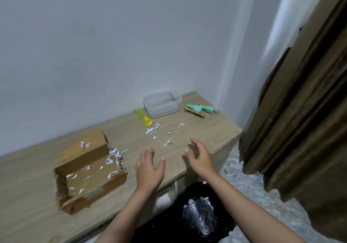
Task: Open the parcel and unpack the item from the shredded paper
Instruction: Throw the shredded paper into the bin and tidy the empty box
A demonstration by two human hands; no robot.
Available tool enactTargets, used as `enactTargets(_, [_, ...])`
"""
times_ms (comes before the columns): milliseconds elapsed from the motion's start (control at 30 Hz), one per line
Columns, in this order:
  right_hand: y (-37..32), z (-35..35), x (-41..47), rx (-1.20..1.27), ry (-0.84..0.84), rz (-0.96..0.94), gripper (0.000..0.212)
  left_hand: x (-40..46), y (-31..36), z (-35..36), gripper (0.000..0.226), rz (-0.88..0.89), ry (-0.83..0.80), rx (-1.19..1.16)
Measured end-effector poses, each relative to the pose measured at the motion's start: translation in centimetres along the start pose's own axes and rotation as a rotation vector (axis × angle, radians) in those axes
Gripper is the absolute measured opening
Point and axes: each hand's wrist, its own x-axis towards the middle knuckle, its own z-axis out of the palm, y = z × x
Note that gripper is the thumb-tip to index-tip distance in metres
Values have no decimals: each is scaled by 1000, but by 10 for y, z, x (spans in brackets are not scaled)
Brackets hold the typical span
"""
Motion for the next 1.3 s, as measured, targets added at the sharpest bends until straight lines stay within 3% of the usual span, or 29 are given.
enactTargets(167, [5,9,46,-337,-148,-136,91,9,-26,-6,83,-101,-41,382])
enactTargets(300, [8,12,89,-498,-186,-165,115,12,-28,0,73,-137,-26,447])
enactTargets(467, [11,32,132,-605,-341,-168,126,13,-33,2,74,-148,-1,461])
enactTargets(633, [6,68,148,-673,-483,-316,125,14,-35,5,70,-150,23,471])
enactTargets(767, [2,85,153,-687,-536,-434,113,15,-36,5,70,-156,28,460])
enactTargets(967, [4,95,154,-673,-589,-705,72,14,-36,5,72,-157,46,463])
enactTargets(1300, [13,94,144,-454,-462,-723,18,14,-33,5,70,-171,45,436])
